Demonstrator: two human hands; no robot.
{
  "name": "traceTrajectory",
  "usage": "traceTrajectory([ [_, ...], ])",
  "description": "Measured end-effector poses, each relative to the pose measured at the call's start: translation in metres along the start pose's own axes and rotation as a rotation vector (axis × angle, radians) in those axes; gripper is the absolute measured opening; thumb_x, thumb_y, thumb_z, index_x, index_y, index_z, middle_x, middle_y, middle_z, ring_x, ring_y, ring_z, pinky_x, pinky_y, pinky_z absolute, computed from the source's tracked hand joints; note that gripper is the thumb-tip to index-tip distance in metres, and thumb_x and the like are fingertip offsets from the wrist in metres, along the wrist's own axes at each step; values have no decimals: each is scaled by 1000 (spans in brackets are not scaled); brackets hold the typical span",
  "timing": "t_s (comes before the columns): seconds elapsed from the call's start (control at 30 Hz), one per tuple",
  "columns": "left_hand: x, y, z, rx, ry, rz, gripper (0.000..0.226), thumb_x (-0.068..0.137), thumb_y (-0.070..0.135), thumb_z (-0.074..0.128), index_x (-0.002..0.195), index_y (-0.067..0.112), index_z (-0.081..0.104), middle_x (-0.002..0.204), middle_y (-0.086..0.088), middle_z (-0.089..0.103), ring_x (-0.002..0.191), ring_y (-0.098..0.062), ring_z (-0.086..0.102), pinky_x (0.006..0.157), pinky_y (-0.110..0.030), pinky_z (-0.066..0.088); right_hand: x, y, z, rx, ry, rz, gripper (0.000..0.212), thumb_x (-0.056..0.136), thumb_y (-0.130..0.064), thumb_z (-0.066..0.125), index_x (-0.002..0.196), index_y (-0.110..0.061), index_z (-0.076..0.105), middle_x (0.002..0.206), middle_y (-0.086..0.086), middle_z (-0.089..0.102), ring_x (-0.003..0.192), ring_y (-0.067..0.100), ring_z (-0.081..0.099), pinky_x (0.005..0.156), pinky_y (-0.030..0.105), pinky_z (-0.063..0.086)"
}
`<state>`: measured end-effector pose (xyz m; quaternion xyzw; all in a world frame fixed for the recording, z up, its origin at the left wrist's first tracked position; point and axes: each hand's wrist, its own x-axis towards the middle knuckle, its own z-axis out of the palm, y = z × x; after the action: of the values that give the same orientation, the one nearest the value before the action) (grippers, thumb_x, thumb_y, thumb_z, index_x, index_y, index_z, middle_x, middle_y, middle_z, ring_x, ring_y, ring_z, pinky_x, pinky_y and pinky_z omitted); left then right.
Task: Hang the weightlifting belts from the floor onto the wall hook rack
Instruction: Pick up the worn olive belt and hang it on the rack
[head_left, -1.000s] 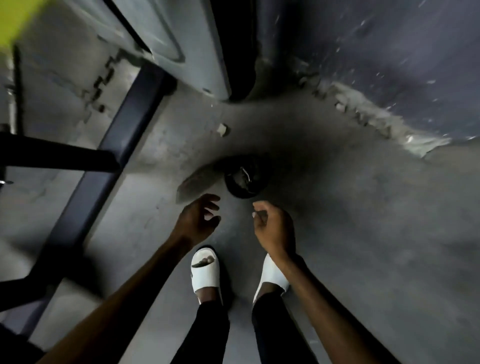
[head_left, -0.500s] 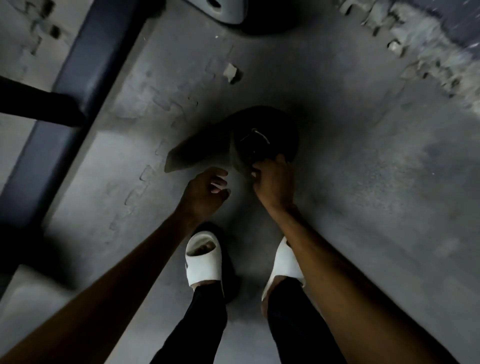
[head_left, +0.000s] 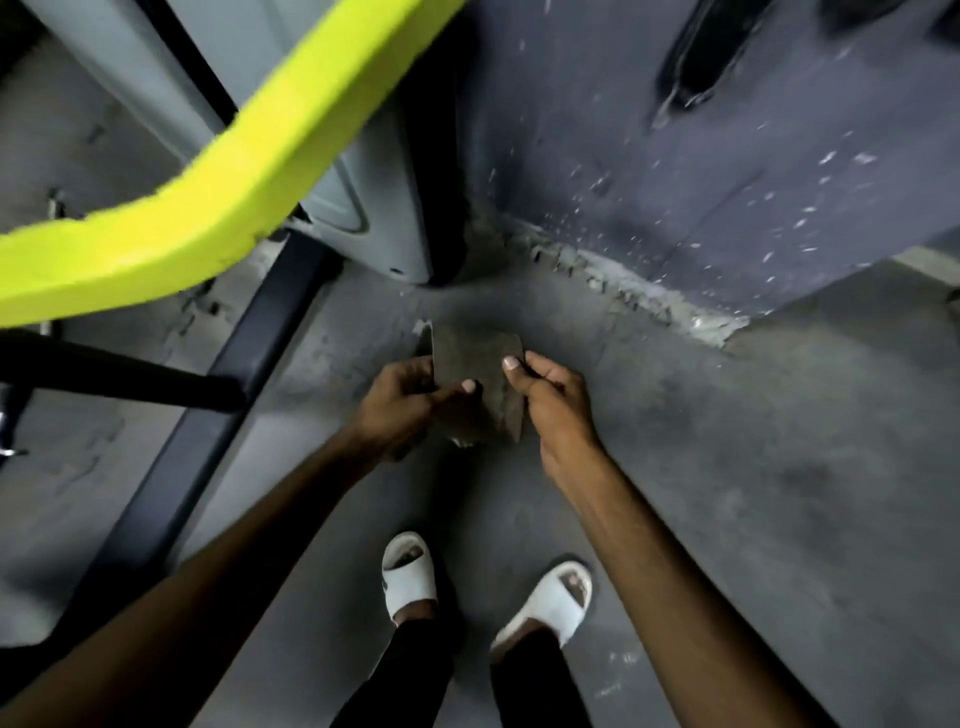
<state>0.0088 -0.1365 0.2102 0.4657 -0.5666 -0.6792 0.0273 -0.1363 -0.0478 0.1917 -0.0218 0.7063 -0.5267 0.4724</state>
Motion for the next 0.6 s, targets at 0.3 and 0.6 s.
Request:
traceTrajectory([
  [0.3,-139,146,36,-78,71,256,12,93,11,66,99,6,75,80,2,76,67,-1,65,60,-14,47,-157,-148,-55,38,-150,-254,28,97,-14,65,121,-1,69,114,13,75,108,23,72,91,27,57],
  [0.6,-320,345,77,-67,-54,560,29,92,5,64,119,-6,66,113,-25,71,98,-29,68,86,-33,60,-361,-295,-128,87,-284,-522,27,99,-10,60,124,-1,67,108,13,77,90,18,74,78,28,59],
])
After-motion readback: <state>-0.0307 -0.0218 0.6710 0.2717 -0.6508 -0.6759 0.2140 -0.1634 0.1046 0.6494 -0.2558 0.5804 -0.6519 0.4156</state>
